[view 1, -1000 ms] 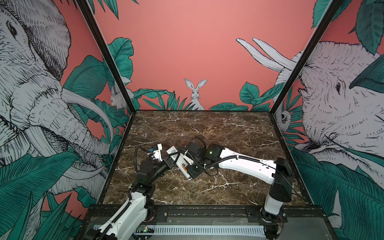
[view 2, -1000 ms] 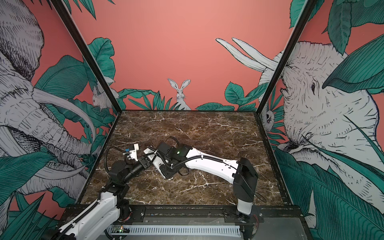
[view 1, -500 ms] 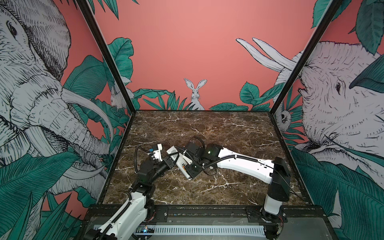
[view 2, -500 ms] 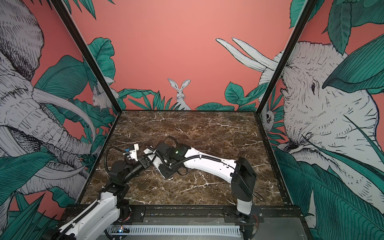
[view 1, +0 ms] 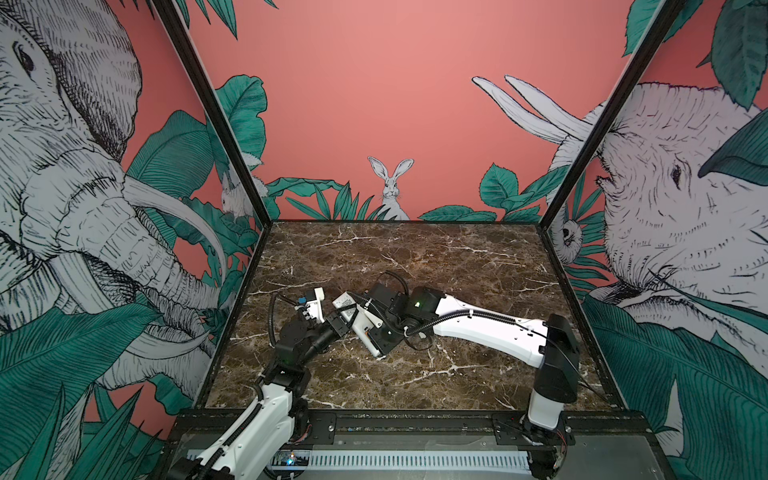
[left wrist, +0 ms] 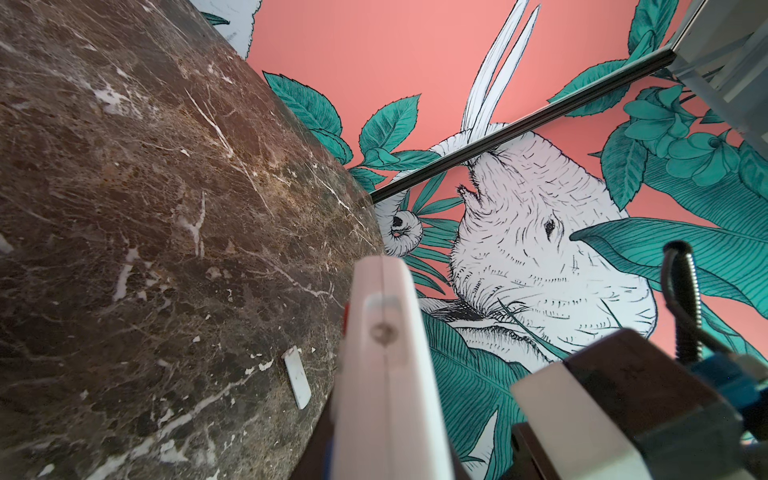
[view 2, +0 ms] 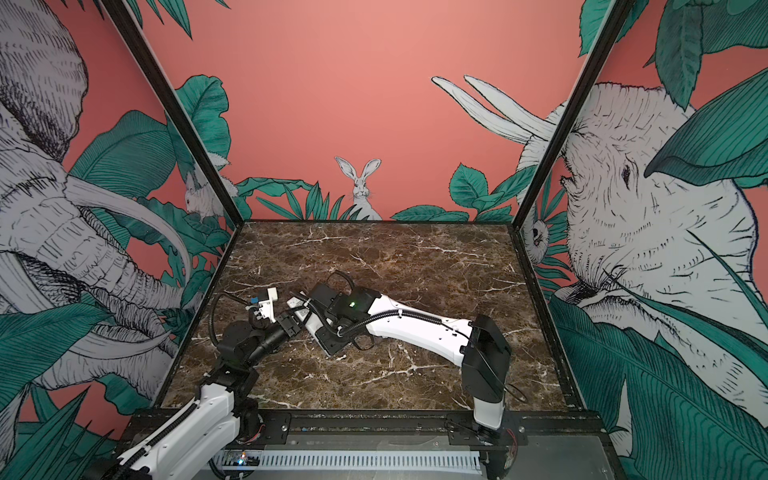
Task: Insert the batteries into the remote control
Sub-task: 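Lower the battery into the empty slot beside the seated battery, then open the right gripper and lift it off the battery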
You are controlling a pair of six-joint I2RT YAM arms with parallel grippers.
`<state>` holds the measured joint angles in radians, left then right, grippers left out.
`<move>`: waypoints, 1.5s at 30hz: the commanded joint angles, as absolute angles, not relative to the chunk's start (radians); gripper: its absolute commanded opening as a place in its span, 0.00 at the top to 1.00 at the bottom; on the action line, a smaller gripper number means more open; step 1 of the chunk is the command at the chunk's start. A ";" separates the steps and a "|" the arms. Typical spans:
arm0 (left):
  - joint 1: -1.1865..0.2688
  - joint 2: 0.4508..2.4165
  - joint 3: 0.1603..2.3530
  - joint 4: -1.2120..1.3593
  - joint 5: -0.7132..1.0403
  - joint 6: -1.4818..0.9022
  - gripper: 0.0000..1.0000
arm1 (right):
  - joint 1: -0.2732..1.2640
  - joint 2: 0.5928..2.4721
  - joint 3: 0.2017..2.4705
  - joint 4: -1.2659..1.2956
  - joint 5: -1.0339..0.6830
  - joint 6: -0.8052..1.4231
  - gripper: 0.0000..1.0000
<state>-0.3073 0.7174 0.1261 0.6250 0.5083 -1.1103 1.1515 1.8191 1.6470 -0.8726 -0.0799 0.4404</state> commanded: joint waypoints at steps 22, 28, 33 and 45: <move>-0.315 0.700 0.119 0.678 0.512 -1.123 1.00 | 1.154 1.794 1.681 -0.845 -0.112 0.413 0.75; -0.314 0.692 0.113 0.668 0.514 -1.124 1.00 | 1.155 1.734 1.645 -0.820 -0.114 0.376 0.68; -0.314 0.670 0.124 0.627 0.520 -1.114 1.00 | 1.155 1.667 1.605 -0.813 -0.102 0.291 0.65; -0.315 0.627 0.142 0.552 0.538 -1.086 1.00 | 1.155 1.464 1.413 -0.725 0.023 0.012 0.37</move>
<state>-0.3092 0.6392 0.1226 0.5549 0.5175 -1.1023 1.1519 1.4845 1.4513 -0.7685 -0.0326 0.1146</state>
